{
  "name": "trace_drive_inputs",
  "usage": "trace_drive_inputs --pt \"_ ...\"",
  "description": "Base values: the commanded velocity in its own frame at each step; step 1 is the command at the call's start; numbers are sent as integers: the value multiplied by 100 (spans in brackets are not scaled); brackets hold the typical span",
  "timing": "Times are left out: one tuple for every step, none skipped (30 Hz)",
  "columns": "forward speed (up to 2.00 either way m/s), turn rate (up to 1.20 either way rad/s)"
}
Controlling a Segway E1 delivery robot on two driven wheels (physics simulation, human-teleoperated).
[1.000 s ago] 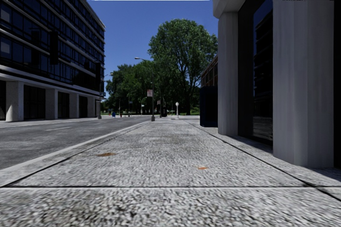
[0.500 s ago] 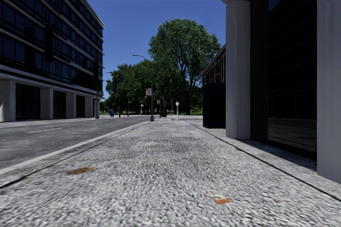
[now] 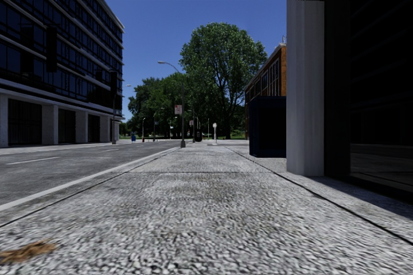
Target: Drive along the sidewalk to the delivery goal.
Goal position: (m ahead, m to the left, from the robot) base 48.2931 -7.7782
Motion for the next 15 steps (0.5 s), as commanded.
trace_drive_inputs --pt "200 0" --pt "200 0" --pt "200 0" --pt "200 0" --pt "200 0" --pt "200 0" --pt "200 0" --pt "200 0" --pt "200 0" --pt "200 0" --pt "200 0" --pt "200 0" --pt "200 0" --pt "200 0" --pt "200 0"
